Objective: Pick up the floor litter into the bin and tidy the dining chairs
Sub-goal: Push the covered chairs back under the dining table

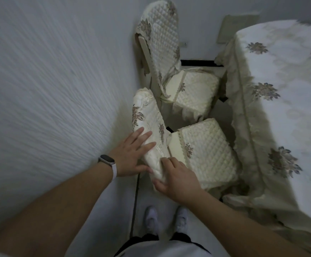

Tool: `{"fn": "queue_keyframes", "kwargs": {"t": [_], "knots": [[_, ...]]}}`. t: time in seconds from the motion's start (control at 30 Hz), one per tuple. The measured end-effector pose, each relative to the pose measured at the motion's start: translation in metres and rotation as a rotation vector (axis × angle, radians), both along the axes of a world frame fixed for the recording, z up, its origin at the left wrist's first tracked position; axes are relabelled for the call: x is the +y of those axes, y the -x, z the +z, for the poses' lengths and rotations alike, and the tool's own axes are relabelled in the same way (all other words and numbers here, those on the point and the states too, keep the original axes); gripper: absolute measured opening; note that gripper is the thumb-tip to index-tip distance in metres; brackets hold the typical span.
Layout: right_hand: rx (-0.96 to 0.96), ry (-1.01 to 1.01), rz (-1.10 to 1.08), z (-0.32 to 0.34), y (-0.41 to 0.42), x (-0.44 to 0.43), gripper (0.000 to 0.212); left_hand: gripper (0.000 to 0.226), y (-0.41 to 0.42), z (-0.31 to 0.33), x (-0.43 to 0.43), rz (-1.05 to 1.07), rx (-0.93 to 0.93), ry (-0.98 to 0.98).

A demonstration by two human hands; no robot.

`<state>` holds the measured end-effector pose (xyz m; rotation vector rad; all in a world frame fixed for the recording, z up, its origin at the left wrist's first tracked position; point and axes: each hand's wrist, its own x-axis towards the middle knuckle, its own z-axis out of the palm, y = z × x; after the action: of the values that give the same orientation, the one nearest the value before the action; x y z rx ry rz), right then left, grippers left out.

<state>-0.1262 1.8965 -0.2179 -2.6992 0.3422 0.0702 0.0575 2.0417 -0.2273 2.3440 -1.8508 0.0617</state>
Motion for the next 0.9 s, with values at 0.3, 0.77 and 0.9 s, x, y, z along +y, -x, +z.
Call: {"fn": "queue_keyframes", "kwargs": {"t": [0.3, 0.77, 0.9], "knots": [[0.016, -0.098, -0.176, -0.004, -0.017, 0.016, 0.069, 0.080, -0.019, -0.022, -0.004, -0.115, 0.011, 0.212], [-0.097, -0.154, -0.360, 0.013, -0.019, -0.014, 0.055, 0.077, -0.028, -0.005, -0.055, -0.154, 0.052, 0.322], [-0.129, -0.166, -0.433, 0.035, -0.012, -0.051, 0.058, 0.081, -0.033, 0.015, -0.101, -0.207, 0.070, 0.385]]}}
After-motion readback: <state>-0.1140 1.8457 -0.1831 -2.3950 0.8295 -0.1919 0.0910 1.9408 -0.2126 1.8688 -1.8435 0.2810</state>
